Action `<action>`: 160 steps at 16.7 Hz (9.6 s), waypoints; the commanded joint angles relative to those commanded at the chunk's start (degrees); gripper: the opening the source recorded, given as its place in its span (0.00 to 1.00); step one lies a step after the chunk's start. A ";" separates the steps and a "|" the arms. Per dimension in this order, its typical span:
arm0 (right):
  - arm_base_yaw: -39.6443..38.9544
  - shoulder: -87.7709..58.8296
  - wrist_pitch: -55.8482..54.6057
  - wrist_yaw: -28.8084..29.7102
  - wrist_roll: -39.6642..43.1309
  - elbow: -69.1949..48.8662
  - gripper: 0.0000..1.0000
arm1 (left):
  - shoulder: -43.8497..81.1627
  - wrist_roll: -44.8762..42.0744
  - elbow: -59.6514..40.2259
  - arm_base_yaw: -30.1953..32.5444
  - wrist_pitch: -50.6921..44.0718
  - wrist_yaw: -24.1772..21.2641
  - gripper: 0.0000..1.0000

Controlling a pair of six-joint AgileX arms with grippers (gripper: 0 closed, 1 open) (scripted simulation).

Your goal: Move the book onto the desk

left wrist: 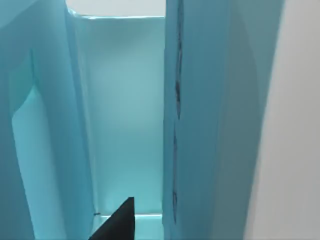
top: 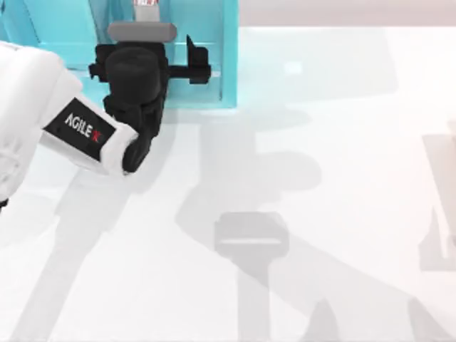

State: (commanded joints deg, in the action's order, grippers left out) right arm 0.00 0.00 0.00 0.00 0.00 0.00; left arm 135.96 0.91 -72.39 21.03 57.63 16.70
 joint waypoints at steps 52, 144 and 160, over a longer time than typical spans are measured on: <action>0.00 0.00 0.00 0.00 0.00 0.00 1.00 | -61.41 1.02 26.28 14.46 -35.74 15.15 0.00; 0.00 0.00 0.00 0.00 0.00 0.00 1.00 | -12.01 -235.70 3.38 44.66 -42.87 49.04 1.00; 0.00 0.00 0.00 0.00 0.00 0.00 1.00 | -11.92 -181.81 -3.63 61.13 -102.71 55.43 1.00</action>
State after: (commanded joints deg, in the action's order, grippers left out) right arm 0.00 0.00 0.00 0.00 0.00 0.00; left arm 124.04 -180.90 -76.02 82.16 -45.08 72.13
